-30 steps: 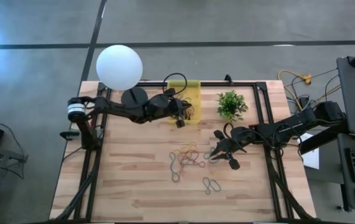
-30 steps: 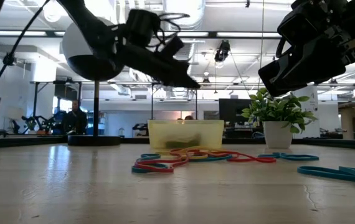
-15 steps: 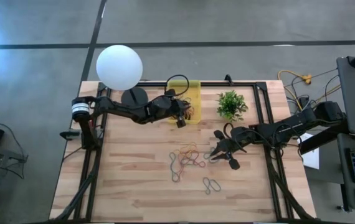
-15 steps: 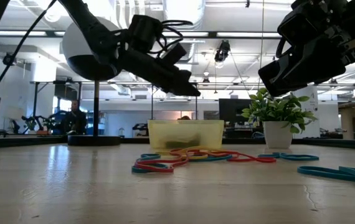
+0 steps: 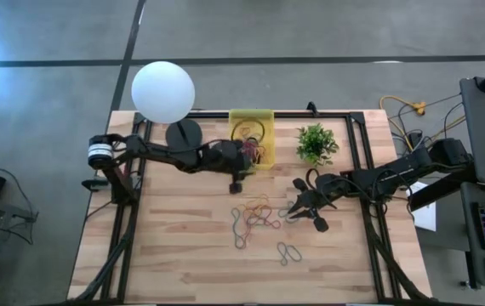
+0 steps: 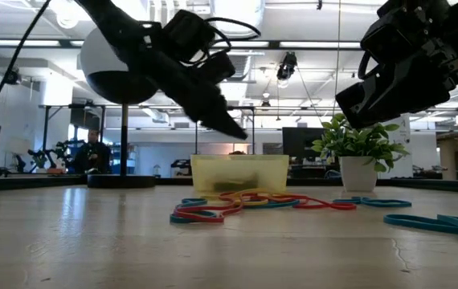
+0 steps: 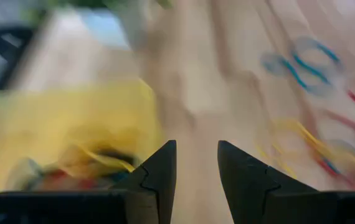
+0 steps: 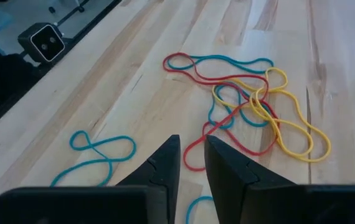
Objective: Pick and place rubber bands into bin
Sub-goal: Put the red rubber band into the yellow bin
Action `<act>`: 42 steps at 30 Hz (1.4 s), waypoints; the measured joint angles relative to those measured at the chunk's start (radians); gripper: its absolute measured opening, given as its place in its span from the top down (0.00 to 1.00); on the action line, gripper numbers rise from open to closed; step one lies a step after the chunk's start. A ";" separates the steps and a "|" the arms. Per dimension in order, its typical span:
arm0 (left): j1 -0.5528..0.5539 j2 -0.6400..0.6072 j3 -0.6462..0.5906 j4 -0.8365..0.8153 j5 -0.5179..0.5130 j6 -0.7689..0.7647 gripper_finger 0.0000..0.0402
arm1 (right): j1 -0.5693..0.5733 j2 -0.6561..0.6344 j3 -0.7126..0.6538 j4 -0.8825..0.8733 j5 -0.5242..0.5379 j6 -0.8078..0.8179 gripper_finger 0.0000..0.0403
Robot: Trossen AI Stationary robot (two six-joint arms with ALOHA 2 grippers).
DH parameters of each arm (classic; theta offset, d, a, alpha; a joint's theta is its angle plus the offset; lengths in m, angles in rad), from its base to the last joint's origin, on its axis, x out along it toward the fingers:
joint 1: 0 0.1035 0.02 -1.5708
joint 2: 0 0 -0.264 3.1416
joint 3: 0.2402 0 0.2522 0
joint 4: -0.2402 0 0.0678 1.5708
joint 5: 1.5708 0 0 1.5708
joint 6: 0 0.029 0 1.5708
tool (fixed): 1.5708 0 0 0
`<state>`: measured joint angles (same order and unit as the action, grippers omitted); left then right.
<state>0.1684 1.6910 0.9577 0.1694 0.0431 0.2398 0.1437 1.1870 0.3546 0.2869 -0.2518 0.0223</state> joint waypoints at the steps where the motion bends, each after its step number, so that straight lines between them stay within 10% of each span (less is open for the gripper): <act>1: -0.017 -0.006 0.000 -0.045 0.002 -0.001 0.75 | 0.000 0.000 -0.001 0.002 0.001 -0.003 0.84; 13: -0.196 -0.007 -0.003 -0.162 0.008 -0.026 0.75 | -0.001 0.000 -0.008 0.005 0.021 -0.023 0.85; 42: -0.210 0.204 0.032 0.025 0.136 -0.105 0.75 | 0.000 0.000 -0.009 0.011 0.024 -0.018 0.85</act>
<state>-0.0419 1.8946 0.9897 0.1940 0.1789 0.1348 0.1436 1.1870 0.3454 0.2977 -0.2277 0.0048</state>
